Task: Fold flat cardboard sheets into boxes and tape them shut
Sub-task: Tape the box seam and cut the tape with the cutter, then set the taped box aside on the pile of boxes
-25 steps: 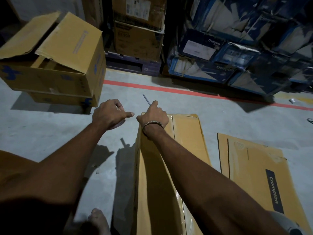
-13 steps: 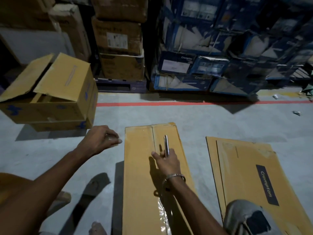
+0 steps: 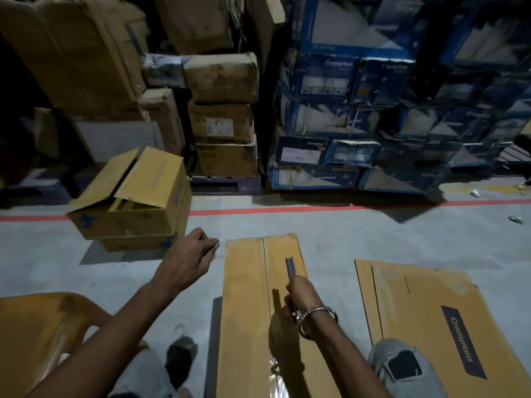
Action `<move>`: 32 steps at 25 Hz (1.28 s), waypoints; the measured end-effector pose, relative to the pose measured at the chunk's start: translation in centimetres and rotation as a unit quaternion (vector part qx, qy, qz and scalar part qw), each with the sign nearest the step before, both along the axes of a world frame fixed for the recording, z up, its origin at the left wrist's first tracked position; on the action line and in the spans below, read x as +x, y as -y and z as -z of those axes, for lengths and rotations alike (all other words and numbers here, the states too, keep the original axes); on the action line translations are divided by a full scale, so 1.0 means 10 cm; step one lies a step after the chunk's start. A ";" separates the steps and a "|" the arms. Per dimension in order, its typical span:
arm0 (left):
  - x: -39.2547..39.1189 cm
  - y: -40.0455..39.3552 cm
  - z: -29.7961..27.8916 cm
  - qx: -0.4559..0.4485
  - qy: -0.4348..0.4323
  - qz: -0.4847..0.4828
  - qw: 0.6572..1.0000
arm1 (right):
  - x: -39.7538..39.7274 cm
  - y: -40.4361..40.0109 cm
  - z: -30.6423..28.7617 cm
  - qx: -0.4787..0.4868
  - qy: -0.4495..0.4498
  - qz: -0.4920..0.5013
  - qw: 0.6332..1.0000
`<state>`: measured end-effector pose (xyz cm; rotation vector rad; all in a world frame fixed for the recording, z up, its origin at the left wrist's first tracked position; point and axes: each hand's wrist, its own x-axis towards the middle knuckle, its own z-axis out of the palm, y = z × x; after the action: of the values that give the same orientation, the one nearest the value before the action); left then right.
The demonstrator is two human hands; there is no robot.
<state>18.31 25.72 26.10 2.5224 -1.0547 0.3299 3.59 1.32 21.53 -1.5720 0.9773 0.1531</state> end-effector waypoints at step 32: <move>-1.28 -3.44 0.93 0.002 -0.153 -0.384 0.911 | 0.74 -4.75 0.49 -0.485 0.189 -0.557 0.648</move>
<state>5.49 60.08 16.82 2.7643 0.0902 0.1206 10.98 48.86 16.68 -2.8836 -0.5470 0.1295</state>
